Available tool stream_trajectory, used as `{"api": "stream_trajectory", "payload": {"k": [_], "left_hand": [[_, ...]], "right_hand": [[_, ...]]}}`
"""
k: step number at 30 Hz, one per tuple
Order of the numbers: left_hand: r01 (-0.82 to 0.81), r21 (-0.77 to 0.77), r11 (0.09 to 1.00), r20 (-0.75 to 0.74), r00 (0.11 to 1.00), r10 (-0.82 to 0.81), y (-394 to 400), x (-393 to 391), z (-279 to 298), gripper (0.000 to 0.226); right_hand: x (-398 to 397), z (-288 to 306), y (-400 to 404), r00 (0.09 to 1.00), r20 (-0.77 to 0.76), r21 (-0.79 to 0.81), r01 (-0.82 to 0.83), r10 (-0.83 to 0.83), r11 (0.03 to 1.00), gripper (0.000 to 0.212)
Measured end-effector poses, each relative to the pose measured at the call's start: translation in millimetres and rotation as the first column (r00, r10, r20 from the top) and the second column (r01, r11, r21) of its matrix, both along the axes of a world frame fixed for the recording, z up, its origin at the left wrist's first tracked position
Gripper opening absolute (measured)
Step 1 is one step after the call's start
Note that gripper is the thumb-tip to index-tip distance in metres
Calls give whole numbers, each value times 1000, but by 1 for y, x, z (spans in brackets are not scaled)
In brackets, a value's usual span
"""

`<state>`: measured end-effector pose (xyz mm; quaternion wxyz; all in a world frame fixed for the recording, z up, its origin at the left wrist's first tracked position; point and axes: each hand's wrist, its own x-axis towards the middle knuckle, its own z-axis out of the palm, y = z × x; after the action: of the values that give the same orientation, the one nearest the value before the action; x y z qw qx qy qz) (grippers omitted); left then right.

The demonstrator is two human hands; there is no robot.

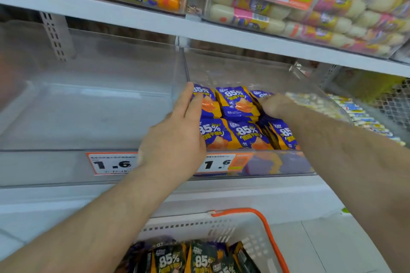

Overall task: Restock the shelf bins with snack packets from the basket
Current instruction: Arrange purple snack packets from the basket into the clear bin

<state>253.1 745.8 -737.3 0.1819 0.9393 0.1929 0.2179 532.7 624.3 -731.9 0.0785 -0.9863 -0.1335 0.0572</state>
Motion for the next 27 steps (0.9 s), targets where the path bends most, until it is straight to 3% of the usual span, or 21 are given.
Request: {"api": "stream_trajectory", "payload": {"k": [6, 10, 12, 14, 16, 18, 20, 21, 22, 24, 26, 27], "left_hand": [[36, 15, 999, -36, 999, -35, 1, 0, 2, 73], [65, -55, 996, 6, 998, -65, 2, -5, 4, 72], [123, -28, 992, 186, 976, -116, 4, -10, 2, 63], [182, 80, 980, 413, 889, -199, 3, -14, -1, 51], [228, 154, 961, 523, 807, -276, -5, -23, -4, 38], [287, 180, 941, 513, 789, -339, -15, -35, -14, 26], [344, 214, 914, 355, 844, -401, -25, -49, -33, 21], [387, 190, 902, 171, 892, -418, -28, -56, -42, 22], [416, 133, 900, -60, 910, -411, -28, -62, -49, 25], [455, 4, 890, -487, 778, -396, -24, -72, -60, 27], [492, -115, 863, -666, 606, -434, -18, -82, -69, 11], [497, -147, 855, -691, 567, -449, -16, -87, -75, 8]], "right_hand": [[-22, 19, -11, 999, -52, 33, 12, -10, 999, 38], [-47, 27, -19, 1000, -9, 203, -7, 9, 979, 28], [-66, 26, -20, 990, 133, 280, -85, 49, 956, 32], [-94, 20, -20, 943, 328, 370, -175, 48, 912, 34], [-131, 12, -20, 822, 566, 425, -356, 62, 833, 34], [-173, 5, -21, 643, 754, 383, -593, 131, 709, 36], [-206, -10, -23, 506, 842, 317, -746, 188, 586, 34], [-219, -22, -24, 492, 844, 319, -779, 212, 541, 34], [-230, -37, -25, 521, 821, 359, -788, 232, 501, 34], [-247, -76, -27, 649, 701, 470, -732, 294, 494, 34], [-260, -124, -31, 810, 469, 520, -576, 352, 631, 37], [-264, -148, -33, 872, 308, 486, -488, 380, 725, 41]]}}
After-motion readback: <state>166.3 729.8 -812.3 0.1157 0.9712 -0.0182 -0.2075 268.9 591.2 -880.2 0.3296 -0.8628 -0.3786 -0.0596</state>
